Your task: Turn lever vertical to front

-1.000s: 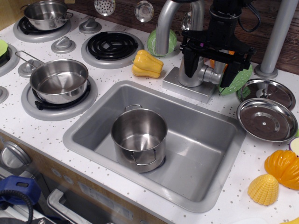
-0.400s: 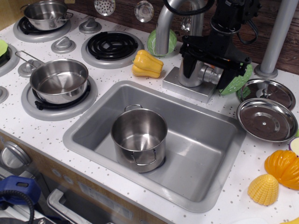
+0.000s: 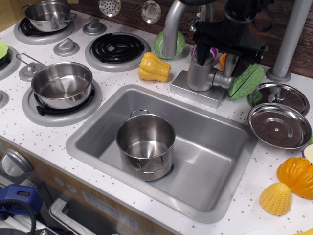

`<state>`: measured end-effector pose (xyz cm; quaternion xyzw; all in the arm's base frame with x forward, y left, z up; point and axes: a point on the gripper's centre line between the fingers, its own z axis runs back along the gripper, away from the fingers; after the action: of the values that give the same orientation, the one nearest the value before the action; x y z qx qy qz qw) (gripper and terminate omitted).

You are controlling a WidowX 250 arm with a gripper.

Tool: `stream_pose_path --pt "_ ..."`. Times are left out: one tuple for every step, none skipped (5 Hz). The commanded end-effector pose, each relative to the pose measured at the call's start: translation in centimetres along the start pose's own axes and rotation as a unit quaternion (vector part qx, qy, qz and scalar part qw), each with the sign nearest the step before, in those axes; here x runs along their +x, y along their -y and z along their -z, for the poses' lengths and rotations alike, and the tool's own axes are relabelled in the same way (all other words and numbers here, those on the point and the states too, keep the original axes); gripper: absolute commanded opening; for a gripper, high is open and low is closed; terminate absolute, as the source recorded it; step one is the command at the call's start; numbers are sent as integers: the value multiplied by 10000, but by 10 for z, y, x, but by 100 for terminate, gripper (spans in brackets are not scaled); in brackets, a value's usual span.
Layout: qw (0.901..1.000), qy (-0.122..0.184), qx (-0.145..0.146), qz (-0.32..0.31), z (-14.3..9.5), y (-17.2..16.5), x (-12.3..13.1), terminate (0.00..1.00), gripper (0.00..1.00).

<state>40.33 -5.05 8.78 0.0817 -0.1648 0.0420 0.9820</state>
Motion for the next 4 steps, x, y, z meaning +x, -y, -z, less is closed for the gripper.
stream_pose_path --pt "9994 310 -176 -12 -21 12 21 0 100" --pt "9990 328 -301 -51 -16 22 23 0 100" --pt "9990 293 -330 -76 -12 24 24 0 100" --pt "9989 299 -330 -174 -12 26 23 0 0"
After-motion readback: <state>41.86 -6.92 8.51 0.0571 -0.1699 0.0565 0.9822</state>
